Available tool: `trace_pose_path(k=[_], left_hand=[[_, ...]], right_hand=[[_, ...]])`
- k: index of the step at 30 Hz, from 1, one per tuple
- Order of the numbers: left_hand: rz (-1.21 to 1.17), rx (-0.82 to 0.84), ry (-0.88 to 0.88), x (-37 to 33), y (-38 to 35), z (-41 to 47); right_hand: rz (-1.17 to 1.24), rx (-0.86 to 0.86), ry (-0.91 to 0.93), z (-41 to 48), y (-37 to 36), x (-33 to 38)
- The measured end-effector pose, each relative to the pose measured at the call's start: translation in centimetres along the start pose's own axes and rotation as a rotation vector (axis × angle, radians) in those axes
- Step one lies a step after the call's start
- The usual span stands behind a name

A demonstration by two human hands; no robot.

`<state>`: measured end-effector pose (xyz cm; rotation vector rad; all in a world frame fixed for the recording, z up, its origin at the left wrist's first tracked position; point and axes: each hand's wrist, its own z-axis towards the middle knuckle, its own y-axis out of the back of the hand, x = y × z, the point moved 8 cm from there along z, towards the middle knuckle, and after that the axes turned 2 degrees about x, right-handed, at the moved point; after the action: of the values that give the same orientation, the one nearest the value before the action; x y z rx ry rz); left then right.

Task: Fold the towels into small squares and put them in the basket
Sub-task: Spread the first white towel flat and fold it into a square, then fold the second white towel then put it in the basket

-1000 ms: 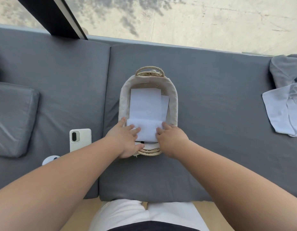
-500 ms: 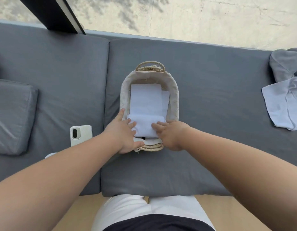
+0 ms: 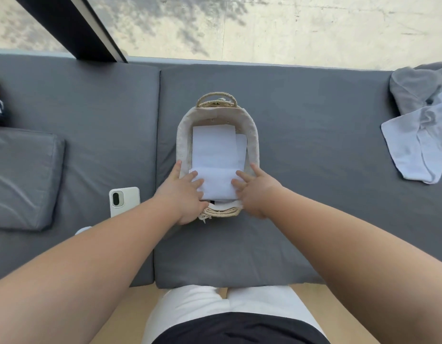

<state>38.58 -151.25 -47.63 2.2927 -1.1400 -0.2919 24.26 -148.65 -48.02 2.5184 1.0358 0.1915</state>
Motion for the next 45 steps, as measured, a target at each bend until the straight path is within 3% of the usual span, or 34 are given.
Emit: trace_pose_path(k=[4,10,19,25,30,39,45], left_hand=[[-0.220,-0.187,0.178,0.0,0.4,-4.6],[-0.560,-0.325,0.428,-3.4,1.5,-10.8],[-0.897,-0.681,0.485,-6.9,5.8,-17.3],[-0.869,-0.638,0.356,-12.1,8.1,-15.6],[-0.773,-0.597,0.220,-19.3,12.3,-12.9],[-0.576,-0.540,0.214,-33.8,24.2,-3.4],[-0.624,-0.417,0.213,-45.8,30.7,2.9]], right_hand=[[0.172,-0.170,-0.046,-4.8,-0.7,-1.1],[0.479,-0.387,-0.078,-10.5,-3.6,-1.1],[0.780,-0.500,-0.358,-18.9,-10.8,-4.4],[1.028,-0.570,-0.584,-25.4,-17.8,-4.4],[1.093,-0.556,-0.695,-29.5,-25.8,-6.3],[1.185,-0.565,-0.675,-33.1,-41.9,-16.8],[1.153,-0.480,-0.626,-36.3,-51.7,-25.7]])
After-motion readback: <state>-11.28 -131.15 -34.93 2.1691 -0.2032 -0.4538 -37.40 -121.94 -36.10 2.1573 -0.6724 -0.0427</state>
